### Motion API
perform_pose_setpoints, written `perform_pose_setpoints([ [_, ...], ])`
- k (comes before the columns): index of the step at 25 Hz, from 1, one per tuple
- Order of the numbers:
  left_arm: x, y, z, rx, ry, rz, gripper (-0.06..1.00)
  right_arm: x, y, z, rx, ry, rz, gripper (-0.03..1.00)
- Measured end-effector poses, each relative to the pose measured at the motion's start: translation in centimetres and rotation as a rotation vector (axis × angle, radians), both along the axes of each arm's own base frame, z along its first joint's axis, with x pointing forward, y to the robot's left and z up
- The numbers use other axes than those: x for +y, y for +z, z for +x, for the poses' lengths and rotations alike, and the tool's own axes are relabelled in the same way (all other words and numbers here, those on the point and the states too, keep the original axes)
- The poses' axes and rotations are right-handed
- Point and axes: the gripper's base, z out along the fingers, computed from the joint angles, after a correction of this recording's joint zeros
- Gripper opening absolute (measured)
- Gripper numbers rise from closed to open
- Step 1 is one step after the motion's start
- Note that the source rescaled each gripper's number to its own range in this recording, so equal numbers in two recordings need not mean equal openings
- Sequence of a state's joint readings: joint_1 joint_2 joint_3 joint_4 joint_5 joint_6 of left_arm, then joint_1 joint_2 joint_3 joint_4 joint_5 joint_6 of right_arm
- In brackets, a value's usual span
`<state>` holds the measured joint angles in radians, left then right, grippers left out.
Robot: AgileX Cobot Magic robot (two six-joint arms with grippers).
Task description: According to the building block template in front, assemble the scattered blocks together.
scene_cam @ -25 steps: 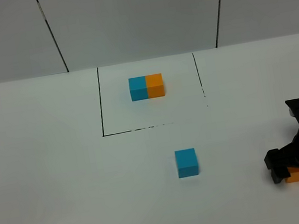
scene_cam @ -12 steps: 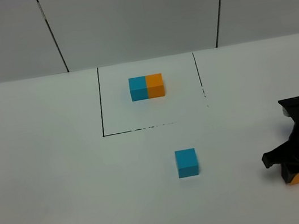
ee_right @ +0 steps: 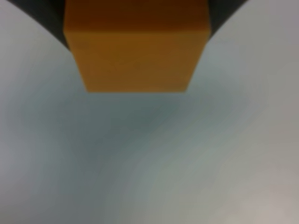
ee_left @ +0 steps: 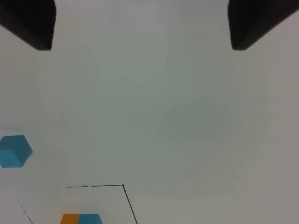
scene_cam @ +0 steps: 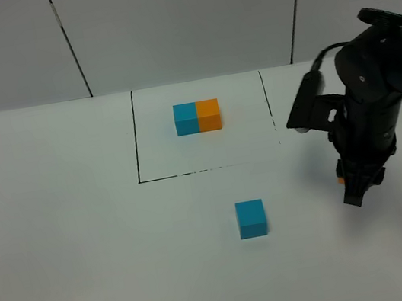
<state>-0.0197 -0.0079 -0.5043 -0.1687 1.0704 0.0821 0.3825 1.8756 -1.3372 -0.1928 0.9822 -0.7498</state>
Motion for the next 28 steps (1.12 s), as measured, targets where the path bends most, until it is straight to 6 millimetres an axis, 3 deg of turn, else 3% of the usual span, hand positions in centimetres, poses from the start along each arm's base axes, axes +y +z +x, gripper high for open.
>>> perform_pose_setpoints([
  [3, 0.0, 0.0, 0.0, 0.000, 0.000, 0.000, 0.60, 2.3, 0.1, -0.2, -0.013, 0.198, -0.026, 0.01],
  [7, 0.0, 0.0, 0.0, 0.000, 0.000, 0.000, 0.60, 4.6, -1.4, 0.2, 0.000, 0.315, -0.038, 0.01],
  [15, 0.0, 0.0, 0.0, 0.000, 0.000, 0.000, 0.60, 6.0, -5.8, 1.0, 0.082, 0.400, -0.072, 0.01],
  [28, 0.0, 0.0, 0.0, 0.000, 0.000, 0.000, 0.60, 7.2, -8.5, 0.8, 0.145, 0.416, -0.011, 0.01],
])
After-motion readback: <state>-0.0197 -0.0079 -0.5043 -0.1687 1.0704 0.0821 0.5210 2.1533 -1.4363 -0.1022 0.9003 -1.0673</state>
